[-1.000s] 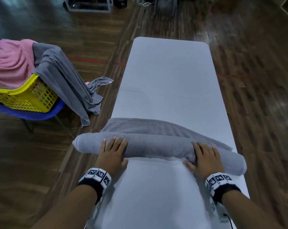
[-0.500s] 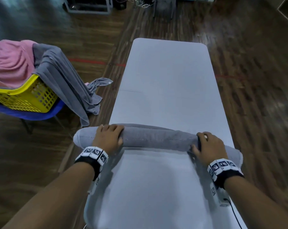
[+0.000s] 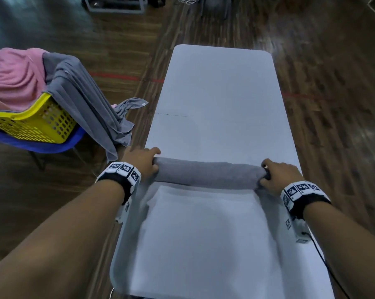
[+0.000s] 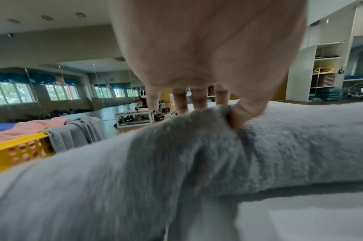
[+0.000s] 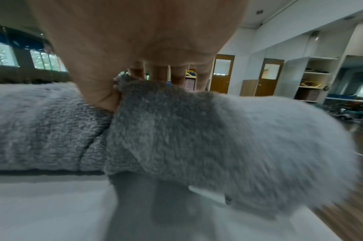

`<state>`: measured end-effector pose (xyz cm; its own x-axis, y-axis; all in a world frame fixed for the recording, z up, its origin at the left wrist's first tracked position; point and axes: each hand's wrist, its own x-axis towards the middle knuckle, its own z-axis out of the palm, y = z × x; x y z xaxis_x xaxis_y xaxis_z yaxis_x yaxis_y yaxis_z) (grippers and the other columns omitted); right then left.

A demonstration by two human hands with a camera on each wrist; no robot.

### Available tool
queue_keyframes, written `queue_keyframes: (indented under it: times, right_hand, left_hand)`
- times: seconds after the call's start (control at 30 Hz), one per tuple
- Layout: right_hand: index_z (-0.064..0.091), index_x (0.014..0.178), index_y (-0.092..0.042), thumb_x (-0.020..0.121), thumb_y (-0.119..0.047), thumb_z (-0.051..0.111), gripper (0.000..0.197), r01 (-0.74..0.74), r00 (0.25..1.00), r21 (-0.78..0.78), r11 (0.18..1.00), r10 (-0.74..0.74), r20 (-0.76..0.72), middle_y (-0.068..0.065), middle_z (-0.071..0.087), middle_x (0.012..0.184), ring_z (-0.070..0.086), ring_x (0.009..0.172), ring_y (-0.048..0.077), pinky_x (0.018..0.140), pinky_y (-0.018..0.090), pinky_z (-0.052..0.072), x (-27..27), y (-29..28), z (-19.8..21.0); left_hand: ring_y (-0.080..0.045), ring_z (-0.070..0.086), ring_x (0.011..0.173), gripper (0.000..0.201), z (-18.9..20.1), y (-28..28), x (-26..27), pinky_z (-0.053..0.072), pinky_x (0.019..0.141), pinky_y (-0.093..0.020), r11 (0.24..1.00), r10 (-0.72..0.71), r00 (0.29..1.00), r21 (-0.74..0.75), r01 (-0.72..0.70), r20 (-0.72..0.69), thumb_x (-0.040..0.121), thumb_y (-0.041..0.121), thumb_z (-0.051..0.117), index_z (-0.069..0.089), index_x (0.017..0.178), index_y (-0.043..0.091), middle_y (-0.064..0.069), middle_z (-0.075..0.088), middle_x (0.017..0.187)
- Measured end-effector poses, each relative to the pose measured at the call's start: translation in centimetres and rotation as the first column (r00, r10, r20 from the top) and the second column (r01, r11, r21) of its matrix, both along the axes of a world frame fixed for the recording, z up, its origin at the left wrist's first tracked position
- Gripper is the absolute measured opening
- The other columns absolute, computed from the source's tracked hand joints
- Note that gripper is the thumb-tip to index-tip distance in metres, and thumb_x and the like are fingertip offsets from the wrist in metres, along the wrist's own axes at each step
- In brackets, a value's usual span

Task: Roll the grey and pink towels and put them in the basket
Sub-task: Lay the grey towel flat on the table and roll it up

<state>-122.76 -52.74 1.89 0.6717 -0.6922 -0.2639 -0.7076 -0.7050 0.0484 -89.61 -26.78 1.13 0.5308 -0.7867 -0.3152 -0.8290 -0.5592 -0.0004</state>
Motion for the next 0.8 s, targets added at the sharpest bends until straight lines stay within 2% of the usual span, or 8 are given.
queue_keyframes:
  times: [0.17, 0.27, 0.43, 0.53, 0.6, 0.67, 0.7, 0.8]
  right_hand:
    - [0.064, 0.096, -0.007, 0.074, -0.018, 0.071, 0.025, 0.111, 0.972, -0.197, 0.974, -0.066, 0.224, 0.020, 0.061, 0.094, 0.059, 0.078, 0.039, 0.067, 0.043, 0.047, -1.4, 0.9, -1.1]
    - [0.060, 0.095, -0.006, 0.079, -0.021, 0.069, 0.023, 0.211, 0.945, -0.100, 0.972, -0.177, 0.274, 0.020, 0.056, 0.092, 0.056, 0.078, 0.039, 0.064, 0.042, 0.045, -1.8, 3.2, -2.7]
    - [0.056, 0.094, -0.009, 0.089, -0.031, 0.056, 0.023, 0.434, 0.778, 0.274, 0.858, -0.511, 0.366, 0.013, 0.058, 0.098, 0.056, 0.094, 0.035, 0.079, 0.040, 0.048, -1.2, 3.7, -4.1]
    - [0.057, 0.087, -0.005, 0.088, -0.040, 0.056, 0.034, 0.568, 0.523, 0.482, 0.667, -0.745, 0.414, 0.016, 0.062, 0.090, 0.057, 0.079, 0.033, 0.066, 0.034, 0.041, -0.5, 3.5, -4.1]
    - [0.060, 0.106, -0.001, 0.086, -0.051, 0.055, 0.055, 0.651, 0.303, 0.616, 0.443, -0.896, 0.324, 0.021, 0.064, 0.106, 0.058, 0.080, 0.033, 0.064, 0.031, 0.039, -0.1, 3.1, -3.8]
    - [0.055, 0.124, -0.001, 0.081, -0.061, 0.050, 0.074, 0.646, 0.137, 0.727, 0.233, -0.972, 0.189, 0.022, 0.062, 0.118, 0.062, 0.094, 0.037, 0.073, 0.036, 0.047, 0.1, 2.2, -3.7]
    - [0.055, 0.125, -0.002, 0.078, -0.067, 0.046, 0.081, 0.627, 0.092, 0.766, 0.140, -0.990, 0.106, 0.022, 0.063, 0.113, 0.064, 0.092, 0.038, 0.075, 0.041, 0.052, 0.3, 1.7, -3.5]
    - [0.047, 0.132, -0.002, 0.072, -0.080, 0.045, 0.099, 0.595, -0.013, 0.803, -0.034, -0.999, -0.033, 0.020, 0.063, 0.095, 0.063, 0.058, 0.031, 0.045, 0.037, 0.052, 1.1, 0.2, -3.2]
  left_hand:
    - [-0.030, 0.052, 0.115, 0.031, -1.2, 1.4, -3.4, 0.028, 0.107, -0.056, 0.944, 0.238, 0.959, -0.268, -0.191, 0.156, 0.087, 0.033, 0.055, 0.056, 0.118, 0.032, -0.001, 0.058, 0.125]
    - [-0.028, 0.046, 0.126, 0.036, -3.2, 2.9, -6.4, 0.020, 0.113, -0.059, 0.831, 0.466, 0.883, -0.313, -0.459, -0.057, 0.091, 0.036, 0.054, 0.054, 0.126, 0.030, -0.001, 0.051, 0.137]
    - [-0.032, 0.057, 0.113, 0.030, -3.4, 2.8, -7.0, 0.042, 0.101, -0.051, 0.612, 0.592, 0.710, -0.361, -0.704, -0.381, 0.096, 0.036, 0.050, 0.064, 0.116, 0.019, -0.006, 0.062, 0.124]
    - [-0.036, 0.059, 0.104, 0.033, -2.4, 1.6, -5.4, 0.043, 0.094, -0.041, 0.421, 0.638, 0.517, -0.303, -0.855, -0.571, 0.095, 0.041, 0.051, 0.065, 0.106, 0.014, -0.013, 0.066, 0.113]
    - [-0.034, 0.057, 0.104, 0.038, -2.4, 0.2, -3.7, 0.041, 0.088, -0.036, 0.221, 0.691, 0.309, -0.217, -0.951, -0.653, 0.090, 0.030, 0.055, 0.060, 0.117, 0.004, -0.017, 0.062, 0.121]
    - [-0.035, 0.053, 0.118, 0.057, -2.5, -0.6, -2.0, 0.040, 0.100, -0.039, -0.024, 0.737, 0.071, -0.131, -0.991, -0.672, 0.082, 0.017, 0.054, 0.046, 0.136, -0.002, -0.019, 0.052, 0.136]
    - [-0.036, 0.051, 0.122, 0.067, -2.9, -0.5, -1.3, 0.039, 0.104, -0.042, -0.077, 0.729, -0.010, -0.067, -0.995, -0.684, 0.082, 0.026, 0.058, 0.039, 0.141, 0.000, -0.019, 0.048, 0.140]
    - [-0.040, 0.049, 0.123, 0.092, -4.3, 0.3, 0.2, 0.038, 0.105, -0.046, -0.042, 0.719, -0.067, 0.052, -0.998, -0.692, 0.082, 0.065, 0.052, 0.031, 0.147, 0.005, -0.021, 0.043, 0.144]
